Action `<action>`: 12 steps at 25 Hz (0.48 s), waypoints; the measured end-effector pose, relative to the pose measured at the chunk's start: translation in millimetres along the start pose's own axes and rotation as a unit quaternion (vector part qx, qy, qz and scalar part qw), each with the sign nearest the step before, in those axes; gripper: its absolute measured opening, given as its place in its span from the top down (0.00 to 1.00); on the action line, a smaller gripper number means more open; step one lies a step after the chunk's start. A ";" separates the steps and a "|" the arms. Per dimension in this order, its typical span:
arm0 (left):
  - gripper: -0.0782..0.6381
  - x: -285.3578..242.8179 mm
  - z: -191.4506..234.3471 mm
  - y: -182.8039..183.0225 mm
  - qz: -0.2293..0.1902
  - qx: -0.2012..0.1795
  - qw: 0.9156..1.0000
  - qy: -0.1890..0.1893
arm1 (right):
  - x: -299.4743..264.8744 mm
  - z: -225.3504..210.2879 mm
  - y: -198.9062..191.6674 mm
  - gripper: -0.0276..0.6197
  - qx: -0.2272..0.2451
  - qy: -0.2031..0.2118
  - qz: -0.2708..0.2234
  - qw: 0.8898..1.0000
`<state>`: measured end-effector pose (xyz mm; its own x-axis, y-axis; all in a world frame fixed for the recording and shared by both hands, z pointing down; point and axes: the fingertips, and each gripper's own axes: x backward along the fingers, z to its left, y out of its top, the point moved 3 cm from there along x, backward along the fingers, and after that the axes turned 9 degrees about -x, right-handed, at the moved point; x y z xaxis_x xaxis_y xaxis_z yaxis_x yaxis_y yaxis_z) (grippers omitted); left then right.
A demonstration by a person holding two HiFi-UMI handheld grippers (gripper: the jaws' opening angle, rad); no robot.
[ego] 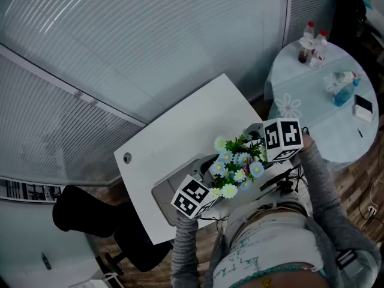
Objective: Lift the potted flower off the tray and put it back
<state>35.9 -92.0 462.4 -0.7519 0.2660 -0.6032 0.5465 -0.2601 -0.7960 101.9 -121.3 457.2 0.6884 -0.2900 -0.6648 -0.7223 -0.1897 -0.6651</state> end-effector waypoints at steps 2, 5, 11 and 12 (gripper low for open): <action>0.28 -0.3 -1.7 1.9 0.003 -0.003 1.000 0.001 | 1.4 1.5 -0.7 0.36 0.001 -0.002 0.003 1.000; 0.28 0.0 -1.6 5.6 0.004 -0.005 1.000 0.002 | 4.4 1.5 -0.1 0.36 0.003 -0.002 0.007 1.000; 0.28 4.3 -1.3 13.3 0.003 -0.009 1.000 0.005 | 11.6 3.8 5.6 0.36 0.007 -0.005 0.007 1.000; 0.28 4.9 -1.5 14.5 0.003 -0.009 1.000 0.006 | 12.8 4.4 6.5 0.36 0.007 -0.006 0.008 1.000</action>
<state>40.7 -93.0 447.8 -0.7444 0.2749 -0.6085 0.5577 -0.2449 -0.7930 106.3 -122.1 442.9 0.6773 -0.2816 -0.6797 -0.7324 -0.1711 -0.6590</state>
